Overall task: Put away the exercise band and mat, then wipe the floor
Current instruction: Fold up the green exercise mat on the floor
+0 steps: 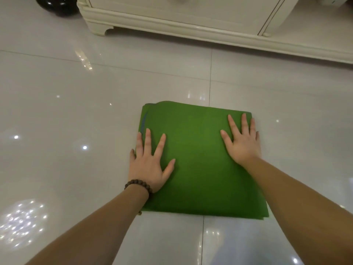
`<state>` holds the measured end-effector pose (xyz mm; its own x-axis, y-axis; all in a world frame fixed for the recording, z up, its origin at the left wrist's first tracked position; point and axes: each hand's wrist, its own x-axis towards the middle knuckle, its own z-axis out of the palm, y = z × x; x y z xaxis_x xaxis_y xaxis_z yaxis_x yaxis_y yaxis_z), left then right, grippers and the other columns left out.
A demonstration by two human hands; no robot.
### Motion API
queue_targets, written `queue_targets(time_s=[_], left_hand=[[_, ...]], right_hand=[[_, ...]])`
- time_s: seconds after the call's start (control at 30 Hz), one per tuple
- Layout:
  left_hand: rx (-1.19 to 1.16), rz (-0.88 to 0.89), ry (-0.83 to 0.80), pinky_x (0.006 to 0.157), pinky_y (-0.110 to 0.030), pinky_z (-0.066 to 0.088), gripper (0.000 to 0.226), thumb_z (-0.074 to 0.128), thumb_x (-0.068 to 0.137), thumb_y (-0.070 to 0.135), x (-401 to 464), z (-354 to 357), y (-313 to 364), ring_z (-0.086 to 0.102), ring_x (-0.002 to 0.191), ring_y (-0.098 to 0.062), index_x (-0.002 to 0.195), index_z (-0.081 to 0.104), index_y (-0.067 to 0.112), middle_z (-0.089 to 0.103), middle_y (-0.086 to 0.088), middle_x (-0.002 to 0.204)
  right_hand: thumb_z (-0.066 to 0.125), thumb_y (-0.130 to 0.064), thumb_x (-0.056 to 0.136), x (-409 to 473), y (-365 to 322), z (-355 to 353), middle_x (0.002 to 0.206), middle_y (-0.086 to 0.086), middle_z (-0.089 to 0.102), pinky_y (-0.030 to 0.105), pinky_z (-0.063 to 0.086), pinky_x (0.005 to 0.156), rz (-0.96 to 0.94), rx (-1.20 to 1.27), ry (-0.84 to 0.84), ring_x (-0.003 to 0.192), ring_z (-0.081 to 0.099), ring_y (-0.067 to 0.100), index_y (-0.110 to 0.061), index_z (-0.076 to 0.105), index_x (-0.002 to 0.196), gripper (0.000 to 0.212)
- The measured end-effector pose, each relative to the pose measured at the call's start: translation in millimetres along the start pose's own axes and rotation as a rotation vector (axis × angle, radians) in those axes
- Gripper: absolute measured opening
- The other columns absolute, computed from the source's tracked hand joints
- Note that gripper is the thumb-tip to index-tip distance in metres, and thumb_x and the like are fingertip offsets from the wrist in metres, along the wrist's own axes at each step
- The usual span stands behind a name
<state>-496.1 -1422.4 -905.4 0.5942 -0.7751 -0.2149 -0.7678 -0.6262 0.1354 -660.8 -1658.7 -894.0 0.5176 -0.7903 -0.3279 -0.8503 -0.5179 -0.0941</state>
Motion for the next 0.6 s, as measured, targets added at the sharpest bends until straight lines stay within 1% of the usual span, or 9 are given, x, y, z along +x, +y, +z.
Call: queue_targets(time_s=[0.07,0.13,0.23,0.3,0.4,0.47,0.53,0.6], left_hand=[[0.002,-0.001,0.011,0.114,-0.053,0.022,0.077,0.007,0.083,0.075,-1,1,-1,-0.013,0.146,-0.032,0.148,-0.015,0.04,-0.02,-0.007,0.159],[-0.013,0.002,0.026,0.114,-0.053,0.023,0.077,0.007,0.083,0.075,-1,2,-2,-0.013,0.146,-0.031,0.148,-0.014,0.041,-0.019,-0.006,0.159],[-0.015,0.011,0.039,0.114,-0.053,0.023,0.076,0.006,0.083,0.075,-2,3,-3,-0.013,0.146,-0.031,0.148,-0.012,0.042,-0.018,-0.005,0.159],[-0.015,0.015,0.054,0.114,-0.054,0.022,0.076,0.007,0.083,0.074,-4,4,-3,-0.012,0.146,-0.032,0.15,-0.009,0.041,-0.017,-0.005,0.16],[-0.025,0.022,0.075,0.114,-0.055,0.02,0.077,0.008,0.083,0.075,-4,5,-3,-0.011,0.146,-0.032,0.15,-0.006,0.041,-0.015,-0.006,0.16],[-0.024,0.017,0.069,0.115,-0.054,0.018,0.075,0.009,0.083,0.076,-5,4,-3,-0.011,0.146,-0.034,0.15,-0.006,0.043,-0.017,-0.006,0.159],[-0.073,-0.023,0.067,0.115,-0.053,0.019,0.072,0.014,0.084,0.076,-7,2,-3,-0.007,0.146,-0.037,0.148,-0.003,0.048,-0.018,-0.007,0.159],[-0.149,-0.069,0.091,0.113,-0.051,0.026,0.069,0.023,0.085,0.074,-10,-1,-2,0.007,0.143,-0.041,0.147,0.002,0.051,-0.015,-0.01,0.159]], right_hand=[[0.007,-0.069,0.089,0,5,-1,0.157,-0.001,-0.02,0.048,-0.002,0.118,-0.012,0.003,-0.019,0.143,-0.021,0.025,-0.048,-0.011,0.145,0.063],[0.006,-0.067,0.09,-10,9,1,0.157,0.001,-0.021,0.047,-0.002,0.118,-0.028,-0.021,-0.002,0.142,-0.022,0.024,-0.044,-0.012,0.146,0.063],[0.005,-0.066,0.091,-64,16,22,0.156,0.003,-0.021,0.044,0.002,0.119,-0.022,-0.029,0.053,0.143,-0.021,0.022,-0.041,-0.014,0.146,0.064],[0.007,-0.065,0.091,-112,19,42,0.158,0.003,-0.016,0.042,0.006,0.118,0.011,0.001,0.123,0.145,-0.016,0.022,-0.04,-0.007,0.148,0.063],[0.016,-0.059,0.091,-145,20,59,0.16,0.003,0.0,0.043,0.017,0.117,0.069,0.072,0.21,0.146,-0.003,0.023,-0.037,0.012,0.15,0.063],[0.015,-0.06,0.09,-144,20,57,0.16,0.002,-0.001,0.042,0.019,0.117,0.069,0.103,0.186,0.146,-0.003,0.023,-0.039,0.013,0.149,0.063],[0.013,-0.065,0.09,-138,24,54,0.159,0.0,-0.006,0.042,0.016,0.118,0.045,0.112,0.154,0.146,-0.005,0.022,-0.042,0.006,0.148,0.062],[0.018,-0.067,0.089,-132,28,47,0.159,0.0,-0.006,0.042,0.016,0.118,0.047,0.187,0.145,0.146,0.003,0.026,-0.044,0.005,0.148,0.065]])
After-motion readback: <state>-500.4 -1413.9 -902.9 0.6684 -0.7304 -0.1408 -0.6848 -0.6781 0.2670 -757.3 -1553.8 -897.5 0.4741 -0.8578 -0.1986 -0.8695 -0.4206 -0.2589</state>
